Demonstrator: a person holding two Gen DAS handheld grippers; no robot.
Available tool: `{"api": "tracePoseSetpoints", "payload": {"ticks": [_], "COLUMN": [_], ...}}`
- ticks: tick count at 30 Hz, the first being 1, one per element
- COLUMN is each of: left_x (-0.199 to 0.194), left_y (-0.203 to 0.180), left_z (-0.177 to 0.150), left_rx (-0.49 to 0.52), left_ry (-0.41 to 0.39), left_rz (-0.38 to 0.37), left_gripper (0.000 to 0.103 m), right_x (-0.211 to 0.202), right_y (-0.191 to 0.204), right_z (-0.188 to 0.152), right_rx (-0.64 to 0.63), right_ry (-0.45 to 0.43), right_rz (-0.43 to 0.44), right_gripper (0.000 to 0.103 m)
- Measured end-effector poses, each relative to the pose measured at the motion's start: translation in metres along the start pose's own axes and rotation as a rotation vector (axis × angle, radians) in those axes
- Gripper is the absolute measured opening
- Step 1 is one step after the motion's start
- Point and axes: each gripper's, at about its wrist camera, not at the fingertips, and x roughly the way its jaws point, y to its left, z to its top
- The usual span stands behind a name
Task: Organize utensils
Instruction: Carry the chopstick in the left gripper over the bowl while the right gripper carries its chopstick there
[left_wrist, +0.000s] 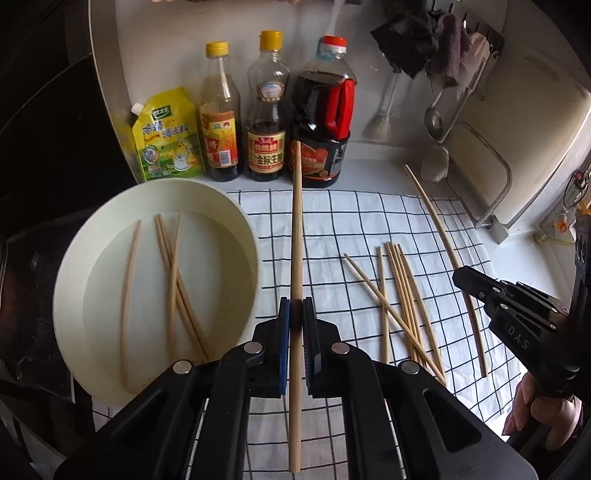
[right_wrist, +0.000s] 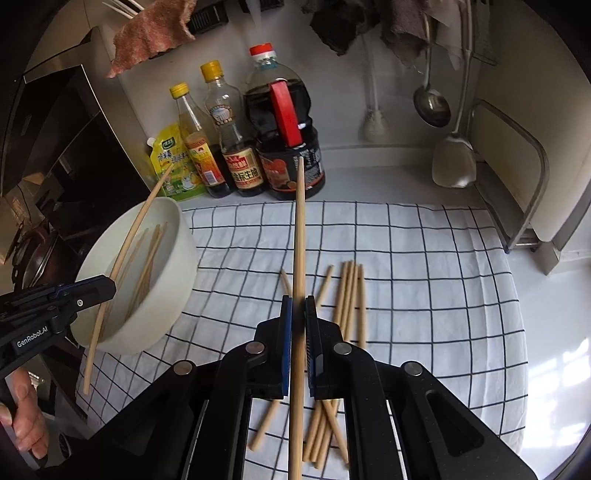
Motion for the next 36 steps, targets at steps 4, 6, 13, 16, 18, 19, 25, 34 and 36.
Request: {"api": "tracePoseSetpoints", "payload": {"ticks": [4, 6, 13, 16, 18, 19, 25, 34, 36], "left_x": [-0.011, -0.016, -0.024, -0.022, -0.017, -0.014, 0.020, 0.063, 0.071], "left_y": [0.034, 0.052, 0.112, 0.139, 0.157, 0.164, 0.198, 0.199, 0.200], "left_z": [0.008, 0.010, 0.015, 0.017, 0.017, 0.017, 0.017, 0.012, 0.010], "left_rx": [-0.027, -0.043, -0.111, -0.140, -0.157, -0.161, -0.195, -0.143, -0.140], "left_ry": [-0.026, -0.046, -0.071, -0.069, -0.065, -0.062, 0.004, 0.094, 0.116], "left_rz": [0.019, 0.038, 0.067, 0.088, 0.112, 0.127, 0.137, 0.127, 0.126], "left_gripper": [0.007, 0.007, 0.007, 0.007, 0.007, 0.007, 0.007, 0.008, 0.008], "right_x": [0.009, 0.018, 0.050, 0.063, 0.076, 0.081, 0.111, 0.161, 0.167], "right_y": [0.029, 0.043, 0.103, 0.127, 0.144, 0.152, 0.191, 0.216, 0.216], "right_z": [0.014, 0.020, 0.044, 0.053, 0.058, 0.059, 0.061, 0.054, 0.051], "right_rx": [-0.027, -0.037, -0.101, -0.125, -0.135, -0.144, -0.199, -0.182, -0.183], "right_ry": [-0.014, -0.012, 0.013, 0.031, 0.054, 0.065, 0.137, 0.247, 0.263], "right_rz": [0.032, 0.051, 0.117, 0.150, 0.172, 0.175, 0.180, 0.186, 0.180], "right_gripper": [0.007, 0.007, 0.007, 0.007, 0.007, 0.007, 0.007, 0.007, 0.007]}}
